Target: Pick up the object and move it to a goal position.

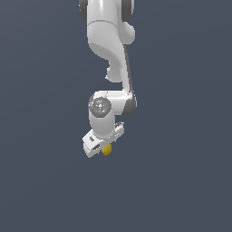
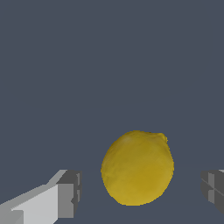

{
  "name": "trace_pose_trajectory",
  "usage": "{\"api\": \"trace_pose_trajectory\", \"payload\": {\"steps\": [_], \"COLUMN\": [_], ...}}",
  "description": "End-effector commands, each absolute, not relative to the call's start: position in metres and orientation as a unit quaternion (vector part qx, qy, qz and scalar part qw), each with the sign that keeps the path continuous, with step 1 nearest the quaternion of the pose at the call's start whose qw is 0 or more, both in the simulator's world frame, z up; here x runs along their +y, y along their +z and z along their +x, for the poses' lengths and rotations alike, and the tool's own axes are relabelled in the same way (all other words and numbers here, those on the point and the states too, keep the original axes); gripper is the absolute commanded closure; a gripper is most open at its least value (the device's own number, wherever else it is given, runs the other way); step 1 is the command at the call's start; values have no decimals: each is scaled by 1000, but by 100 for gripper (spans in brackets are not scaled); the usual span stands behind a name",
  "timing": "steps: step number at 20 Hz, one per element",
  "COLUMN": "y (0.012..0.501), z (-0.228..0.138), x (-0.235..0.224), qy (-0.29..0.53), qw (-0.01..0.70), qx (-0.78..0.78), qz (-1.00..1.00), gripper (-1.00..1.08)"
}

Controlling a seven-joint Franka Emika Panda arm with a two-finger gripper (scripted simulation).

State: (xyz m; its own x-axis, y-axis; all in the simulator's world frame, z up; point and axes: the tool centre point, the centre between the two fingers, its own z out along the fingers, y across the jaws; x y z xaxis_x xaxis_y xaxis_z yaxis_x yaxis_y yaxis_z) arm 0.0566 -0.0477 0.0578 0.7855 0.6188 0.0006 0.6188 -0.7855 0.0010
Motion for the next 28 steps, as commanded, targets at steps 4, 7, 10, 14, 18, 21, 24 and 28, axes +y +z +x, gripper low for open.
{"api": "trace_pose_trajectory", "payload": {"steps": [4,7,10,14,18,21,24,28], "y": [32,28,28,28,28,28,32,43], "z": [56,56,57,57,57,57,56,53], "x": [-48,-48,-48,-48,-48,-48,-46,-41], "qy": [0,0,0,0,0,0,0,0], "qw": [0,0,0,0,0,0,0,0], "qx": [329,329,329,329,329,328,328,328], "qz": [944,944,944,944,944,945,945,945], "gripper": [-92,-92,108,108,108,108,108,108]}}
